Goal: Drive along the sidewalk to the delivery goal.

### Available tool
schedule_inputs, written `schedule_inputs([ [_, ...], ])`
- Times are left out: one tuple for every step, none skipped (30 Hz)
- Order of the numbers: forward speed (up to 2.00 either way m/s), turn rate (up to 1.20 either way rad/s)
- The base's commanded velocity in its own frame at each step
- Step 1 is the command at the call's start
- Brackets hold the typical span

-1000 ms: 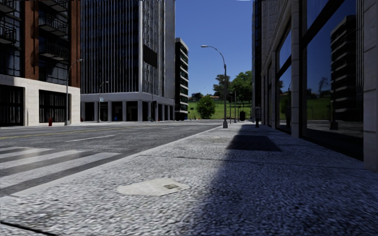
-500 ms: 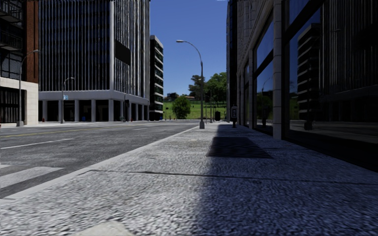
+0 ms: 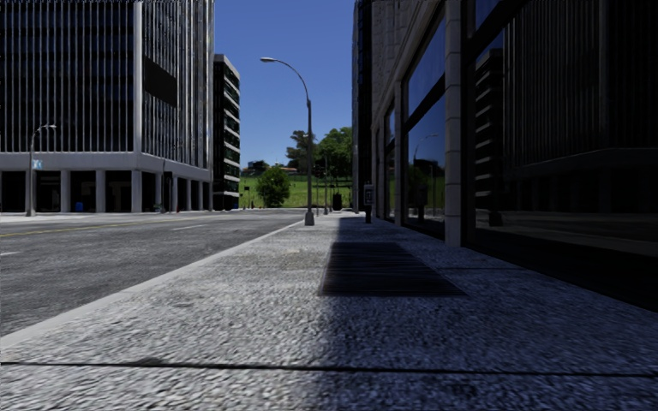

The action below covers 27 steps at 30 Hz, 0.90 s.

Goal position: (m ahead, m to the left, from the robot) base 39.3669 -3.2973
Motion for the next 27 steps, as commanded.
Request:
schedule_inputs([
  [2.00, 0.00],
  [2.00, 0.00],
  [2.00, 0.00],
  [2.00, 0.00],
  [2.00, 0.00],
  [2.00, 0.00],
  [2.00, 0.00],
  [2.00, 0.00],
  [2.00, 0.00],
  [2.00, 0.00],
  [2.00, 0.00],
  [2.00, 0.00],
  [2.00, 0.00],
  [2.00, 0.00],
  [2.00, 0.00],
  [2.00, -0.13],
  [2.00, -0.19],
  [2.00, -0.21],
  [2.00, -0.21],
  [2.00, -0.21],
  [2.00, -0.21],
  [2.00, -0.21],
  [2.00, -0.21],
  [2.00, -0.21],
  [2.00, -0.21],
  [2.00, -0.21],
  [2.00, -0.21],
])
